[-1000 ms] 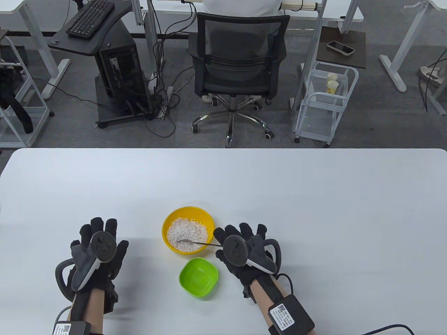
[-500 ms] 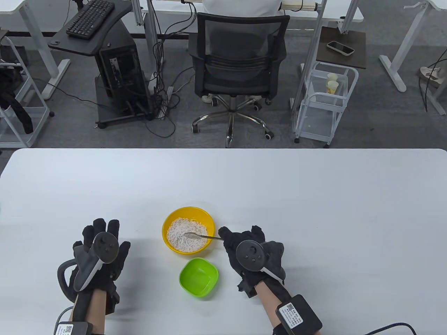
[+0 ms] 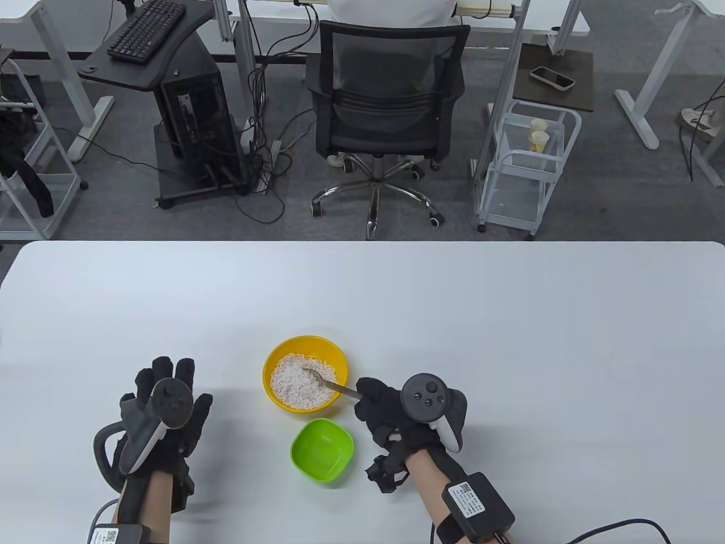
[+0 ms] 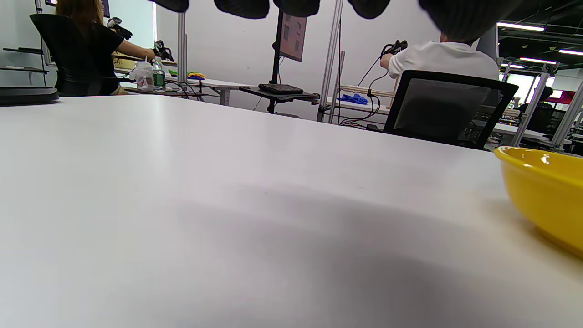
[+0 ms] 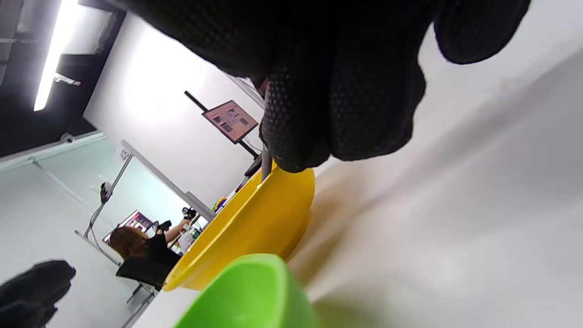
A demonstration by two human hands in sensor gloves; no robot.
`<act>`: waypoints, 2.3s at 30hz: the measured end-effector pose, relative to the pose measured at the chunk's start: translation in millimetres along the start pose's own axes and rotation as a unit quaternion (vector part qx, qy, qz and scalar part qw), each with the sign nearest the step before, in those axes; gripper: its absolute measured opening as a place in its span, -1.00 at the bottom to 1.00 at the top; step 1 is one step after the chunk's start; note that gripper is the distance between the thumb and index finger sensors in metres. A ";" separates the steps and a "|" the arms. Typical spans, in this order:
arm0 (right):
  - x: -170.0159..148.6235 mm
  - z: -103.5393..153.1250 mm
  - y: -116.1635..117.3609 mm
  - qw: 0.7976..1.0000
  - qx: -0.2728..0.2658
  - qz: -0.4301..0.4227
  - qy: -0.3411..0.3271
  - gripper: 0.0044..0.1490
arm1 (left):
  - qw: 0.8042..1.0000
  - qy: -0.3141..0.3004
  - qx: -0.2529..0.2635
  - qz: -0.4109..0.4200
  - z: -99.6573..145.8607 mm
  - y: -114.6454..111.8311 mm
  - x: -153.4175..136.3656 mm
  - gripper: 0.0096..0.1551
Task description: Scoop rice into small dish
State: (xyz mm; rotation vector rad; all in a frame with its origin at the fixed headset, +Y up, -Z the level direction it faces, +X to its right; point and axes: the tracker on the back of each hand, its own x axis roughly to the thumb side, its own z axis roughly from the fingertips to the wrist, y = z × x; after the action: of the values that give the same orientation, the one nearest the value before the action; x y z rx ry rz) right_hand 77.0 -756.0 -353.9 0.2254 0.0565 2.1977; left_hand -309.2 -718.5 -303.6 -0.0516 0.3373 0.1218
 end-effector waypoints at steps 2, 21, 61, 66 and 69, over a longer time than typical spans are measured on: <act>-4.4 -0.7 1.1 0.998 0.008 -0.044 0.035 -0.46 | 1.000 0.000 -0.001 0.000 0.4 0.3 0.4 -0.17; -26.9 2.5 -21.9 0.974 0.007 -0.197 0.110 -0.47 | 1.000 0.004 -0.017 0.009 -0.5 -2.2 -2.6 -0.16; 6.0 9.4 -58.5 0.992 0.123 0.002 0.027 -0.51 | 0.999 0.022 -0.045 0.019 -0.7 -4.2 -8.9 -0.16; 27.0 15.5 -72.3 0.996 0.065 -0.038 -0.049 -0.50 | 0.999 0.019 -0.041 0.024 1.2 -1.9 -7.8 -0.16; 33.1 19.6 -77.7 0.989 -0.072 -0.098 -0.088 -0.50 | 0.999 0.019 -0.038 0.021 2.2 -0.9 -7.2 -0.16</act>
State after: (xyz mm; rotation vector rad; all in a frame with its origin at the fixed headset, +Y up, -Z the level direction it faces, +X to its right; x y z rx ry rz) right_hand 123.0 -684.0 -339.5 0.3175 -0.1712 1.9687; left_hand -315.1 -720.0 -299.1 -0.1228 0.3715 0.1747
